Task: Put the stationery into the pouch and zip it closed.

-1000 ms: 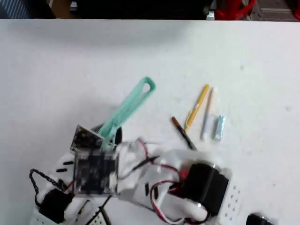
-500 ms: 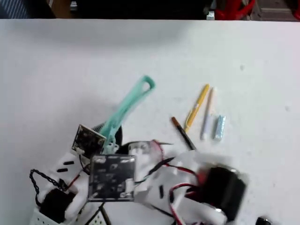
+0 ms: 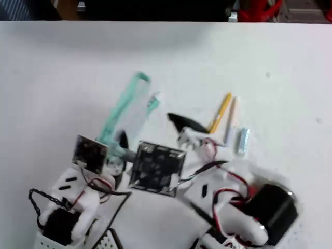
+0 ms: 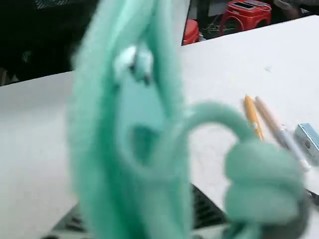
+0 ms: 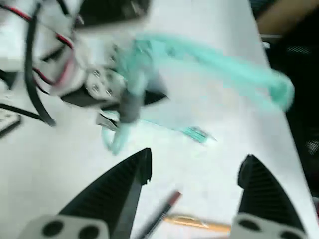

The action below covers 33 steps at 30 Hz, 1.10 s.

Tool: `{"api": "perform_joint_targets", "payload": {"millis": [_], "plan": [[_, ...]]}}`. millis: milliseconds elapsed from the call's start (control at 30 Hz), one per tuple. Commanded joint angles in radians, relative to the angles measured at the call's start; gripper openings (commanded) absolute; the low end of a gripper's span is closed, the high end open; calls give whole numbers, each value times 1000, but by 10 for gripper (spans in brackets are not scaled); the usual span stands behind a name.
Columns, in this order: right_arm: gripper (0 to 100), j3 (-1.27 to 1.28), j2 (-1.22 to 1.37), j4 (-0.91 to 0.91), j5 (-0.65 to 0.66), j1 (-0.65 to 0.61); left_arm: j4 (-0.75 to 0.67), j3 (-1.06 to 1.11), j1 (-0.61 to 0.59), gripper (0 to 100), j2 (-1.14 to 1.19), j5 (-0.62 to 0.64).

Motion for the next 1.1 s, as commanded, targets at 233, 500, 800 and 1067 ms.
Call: {"api": "perform_joint_targets", "payload": {"millis": [233,500,800,1067], "plan": [[185,178,208,-433,-500,415,-78,0,-205,22,2,81],[223,2,607,-476,-888,372,-84,11,-236,22,2,81],[255,-431,1150,-355,-1195,374,-75,12,-239,22,2,81],[255,-855,1537,-285,-1361,367,-52,12,-239,22,2,81]]}}
